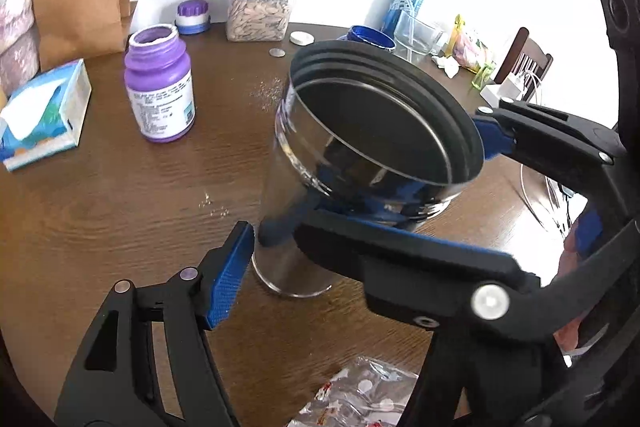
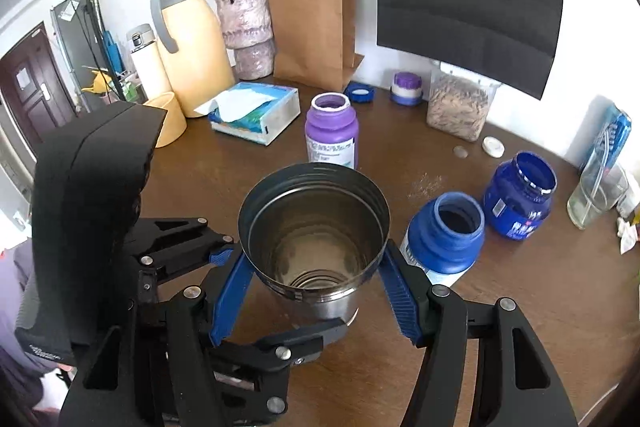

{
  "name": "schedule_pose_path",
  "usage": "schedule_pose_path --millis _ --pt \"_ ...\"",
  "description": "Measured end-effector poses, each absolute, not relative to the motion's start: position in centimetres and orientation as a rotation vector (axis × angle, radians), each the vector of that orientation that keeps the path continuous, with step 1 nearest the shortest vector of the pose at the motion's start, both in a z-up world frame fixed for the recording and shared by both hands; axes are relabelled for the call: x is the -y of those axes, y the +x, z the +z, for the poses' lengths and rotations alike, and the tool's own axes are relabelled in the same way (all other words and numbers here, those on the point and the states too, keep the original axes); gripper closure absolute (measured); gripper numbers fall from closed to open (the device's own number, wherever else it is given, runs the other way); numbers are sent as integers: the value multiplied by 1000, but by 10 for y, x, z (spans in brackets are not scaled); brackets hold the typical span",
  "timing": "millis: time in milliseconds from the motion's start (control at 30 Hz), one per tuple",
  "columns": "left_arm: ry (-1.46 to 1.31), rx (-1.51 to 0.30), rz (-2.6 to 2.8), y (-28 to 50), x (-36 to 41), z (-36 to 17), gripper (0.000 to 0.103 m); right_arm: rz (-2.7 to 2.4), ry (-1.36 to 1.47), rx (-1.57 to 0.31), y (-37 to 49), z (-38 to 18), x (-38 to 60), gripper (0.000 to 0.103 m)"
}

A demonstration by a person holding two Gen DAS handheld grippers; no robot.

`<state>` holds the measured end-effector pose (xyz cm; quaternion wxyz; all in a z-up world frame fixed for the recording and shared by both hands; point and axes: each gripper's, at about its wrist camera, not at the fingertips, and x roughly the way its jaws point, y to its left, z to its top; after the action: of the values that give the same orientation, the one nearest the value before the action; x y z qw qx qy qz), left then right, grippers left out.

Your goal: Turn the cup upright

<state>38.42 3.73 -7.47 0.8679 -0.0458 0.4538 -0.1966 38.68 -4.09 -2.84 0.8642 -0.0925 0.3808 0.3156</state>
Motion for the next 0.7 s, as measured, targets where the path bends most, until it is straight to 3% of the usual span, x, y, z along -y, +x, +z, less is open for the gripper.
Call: schedule_pose_path --millis 200,267,500,633,700 --pt "-62 -925 -370 371 -35 -59 38 644 -174 -792 376 -11 52 32" --pt "-59 -910 -346 362 -37 -49 31 639 -153 -779 369 1 61 28" --pt "-49 -857 -165 307 -46 -8 27 585 -100 -755 325 34 101 23" --pt "-31 -807 -73 262 -47 10 13 518 -103 -758 287 39 118 23" --pt "-4 -776 -8 236 -46 11 13 485 -95 -758 267 38 126 23"
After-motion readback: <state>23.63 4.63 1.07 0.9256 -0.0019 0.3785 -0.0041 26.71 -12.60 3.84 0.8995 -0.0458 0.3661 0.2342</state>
